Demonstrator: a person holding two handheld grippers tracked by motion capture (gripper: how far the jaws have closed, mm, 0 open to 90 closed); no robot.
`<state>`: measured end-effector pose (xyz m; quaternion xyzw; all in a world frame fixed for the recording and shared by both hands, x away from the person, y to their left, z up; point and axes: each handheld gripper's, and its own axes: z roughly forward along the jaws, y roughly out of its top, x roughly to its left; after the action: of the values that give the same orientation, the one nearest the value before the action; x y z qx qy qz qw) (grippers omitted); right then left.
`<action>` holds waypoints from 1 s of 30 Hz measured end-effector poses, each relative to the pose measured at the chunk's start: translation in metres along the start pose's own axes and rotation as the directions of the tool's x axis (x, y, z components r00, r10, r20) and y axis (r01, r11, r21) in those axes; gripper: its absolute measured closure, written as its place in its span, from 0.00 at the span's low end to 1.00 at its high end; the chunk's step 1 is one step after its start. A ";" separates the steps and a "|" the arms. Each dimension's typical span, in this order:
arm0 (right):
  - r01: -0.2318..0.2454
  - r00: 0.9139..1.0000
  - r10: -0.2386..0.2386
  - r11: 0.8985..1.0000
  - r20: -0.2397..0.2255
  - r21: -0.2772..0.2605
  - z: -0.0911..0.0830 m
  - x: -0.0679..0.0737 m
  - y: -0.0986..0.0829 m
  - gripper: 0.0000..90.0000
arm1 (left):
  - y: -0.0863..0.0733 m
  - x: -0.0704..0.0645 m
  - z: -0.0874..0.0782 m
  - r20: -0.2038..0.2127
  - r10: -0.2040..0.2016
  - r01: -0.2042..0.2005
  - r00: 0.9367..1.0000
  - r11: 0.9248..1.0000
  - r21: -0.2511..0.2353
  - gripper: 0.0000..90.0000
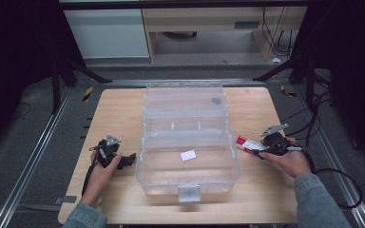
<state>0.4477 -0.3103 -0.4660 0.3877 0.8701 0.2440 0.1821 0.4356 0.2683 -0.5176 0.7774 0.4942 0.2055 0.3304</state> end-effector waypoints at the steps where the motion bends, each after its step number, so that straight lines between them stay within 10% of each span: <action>1: 0.000 1.000 0.000 1.000 0.000 0.000 0.000 0.000 0.000 0.53 | 0.000 0.000 0.000 0.000 0.000 0.000 1.000 1.000 0.000 0.00; 20: -0.185 0.982 0.183 0.981 0.038 0.051 -0.042 0.045 -0.044 0.56 | 0.002 -0.001 0.001 -0.003 -0.003 0.003 1.000 1.000 0.000 0.00; 30: -0.189 0.981 0.187 0.981 0.044 0.048 -0.054 0.056 -0.037 0.46 | 0.002 -0.002 0.002 -0.002 -0.003 0.003 1.000 1.000 -0.001 0.00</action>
<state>0.3632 -0.3049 -0.4501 0.4773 0.8320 0.2297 0.1650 0.4367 0.2656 -0.5176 0.7763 0.4956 0.2061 0.3304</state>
